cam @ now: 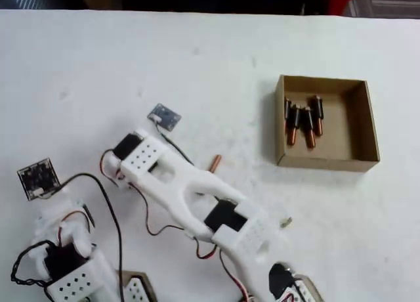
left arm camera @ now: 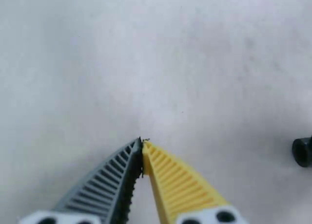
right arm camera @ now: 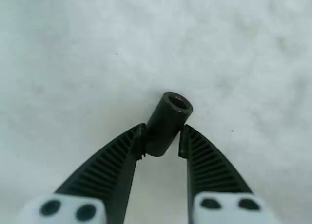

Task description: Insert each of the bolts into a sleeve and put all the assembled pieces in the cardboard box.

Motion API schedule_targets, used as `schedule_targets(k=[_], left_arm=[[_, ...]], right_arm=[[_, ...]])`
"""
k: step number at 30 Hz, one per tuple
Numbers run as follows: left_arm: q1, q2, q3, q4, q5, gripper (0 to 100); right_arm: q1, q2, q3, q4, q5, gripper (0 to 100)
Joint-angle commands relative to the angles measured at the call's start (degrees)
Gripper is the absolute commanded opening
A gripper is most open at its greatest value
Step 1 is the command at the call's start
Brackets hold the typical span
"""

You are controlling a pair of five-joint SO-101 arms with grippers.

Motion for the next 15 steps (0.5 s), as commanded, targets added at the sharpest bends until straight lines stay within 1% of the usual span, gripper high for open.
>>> schedule_targets(k=[1,10,12,15], left_arm=[[-0.3,-0.6,-0.4,-1.4,0.0,2],[-0.3,-0.6,-0.3,-1.4,0.0,2],[-0.3,-0.6,-0.3,-1.4,0.0,2],[-0.3,-0.6,-0.3,-1.4,0.0,2]], right_arm=[[1.1,0.4,-2.0,-1.2,-14.6,10.1],[2.1,2.5,-2.1,-2.0,-14.5,10.0],[2.5,2.3,-2.1,-1.7,-14.5,7.6],[3.7,2.4,-2.0,-1.5,-14.4,1.0]])
